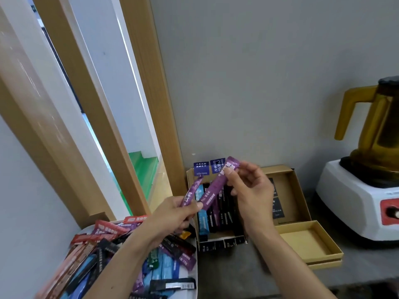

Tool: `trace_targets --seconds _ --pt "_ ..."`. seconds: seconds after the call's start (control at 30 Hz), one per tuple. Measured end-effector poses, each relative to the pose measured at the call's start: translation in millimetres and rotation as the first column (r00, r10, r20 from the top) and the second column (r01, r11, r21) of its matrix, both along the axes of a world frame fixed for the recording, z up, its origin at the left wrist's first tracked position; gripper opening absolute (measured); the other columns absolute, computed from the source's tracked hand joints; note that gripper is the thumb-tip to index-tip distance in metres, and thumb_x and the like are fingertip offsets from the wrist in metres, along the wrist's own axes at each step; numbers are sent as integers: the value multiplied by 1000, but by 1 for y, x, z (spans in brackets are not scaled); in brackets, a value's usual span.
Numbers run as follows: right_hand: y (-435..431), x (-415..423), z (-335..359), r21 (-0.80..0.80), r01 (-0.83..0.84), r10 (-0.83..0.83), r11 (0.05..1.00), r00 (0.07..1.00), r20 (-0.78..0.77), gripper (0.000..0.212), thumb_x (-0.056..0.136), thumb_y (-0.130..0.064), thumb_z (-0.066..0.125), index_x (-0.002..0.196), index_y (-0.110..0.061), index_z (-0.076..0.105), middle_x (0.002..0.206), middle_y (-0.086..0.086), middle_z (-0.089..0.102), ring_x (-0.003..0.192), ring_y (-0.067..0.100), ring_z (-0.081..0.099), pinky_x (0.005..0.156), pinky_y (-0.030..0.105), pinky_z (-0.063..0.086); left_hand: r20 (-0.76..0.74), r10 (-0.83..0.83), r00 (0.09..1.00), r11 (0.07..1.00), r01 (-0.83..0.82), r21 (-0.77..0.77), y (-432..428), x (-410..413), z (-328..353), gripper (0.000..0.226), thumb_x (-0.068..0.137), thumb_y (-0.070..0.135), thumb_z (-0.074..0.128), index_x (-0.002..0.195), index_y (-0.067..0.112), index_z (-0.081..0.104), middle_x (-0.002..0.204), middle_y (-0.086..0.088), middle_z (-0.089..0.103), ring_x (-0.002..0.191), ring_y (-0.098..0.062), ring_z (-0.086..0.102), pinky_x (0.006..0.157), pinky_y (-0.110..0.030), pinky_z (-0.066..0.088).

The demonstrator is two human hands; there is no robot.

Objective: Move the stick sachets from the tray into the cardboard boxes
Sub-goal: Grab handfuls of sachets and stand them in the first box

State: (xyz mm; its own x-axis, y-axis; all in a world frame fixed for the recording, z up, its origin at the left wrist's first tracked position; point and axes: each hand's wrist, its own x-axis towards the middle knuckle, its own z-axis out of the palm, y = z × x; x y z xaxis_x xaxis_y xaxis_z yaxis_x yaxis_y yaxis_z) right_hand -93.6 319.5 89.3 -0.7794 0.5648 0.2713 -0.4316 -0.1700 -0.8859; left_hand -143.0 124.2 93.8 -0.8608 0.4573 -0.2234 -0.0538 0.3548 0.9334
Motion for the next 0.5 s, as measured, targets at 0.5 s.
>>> trace_targets --seconds 0.5 --pt "-23 -51 -41 712 -115 -141 693 946 290 25 100 -28 69 125 -30 66 111 -11 73 102 4 69 92 33 61 -24 307 951 898 -282 337 -3 4 9 37 112 35 41 122 2 55 69 -3 60 50 -15 47 46 -26 36"
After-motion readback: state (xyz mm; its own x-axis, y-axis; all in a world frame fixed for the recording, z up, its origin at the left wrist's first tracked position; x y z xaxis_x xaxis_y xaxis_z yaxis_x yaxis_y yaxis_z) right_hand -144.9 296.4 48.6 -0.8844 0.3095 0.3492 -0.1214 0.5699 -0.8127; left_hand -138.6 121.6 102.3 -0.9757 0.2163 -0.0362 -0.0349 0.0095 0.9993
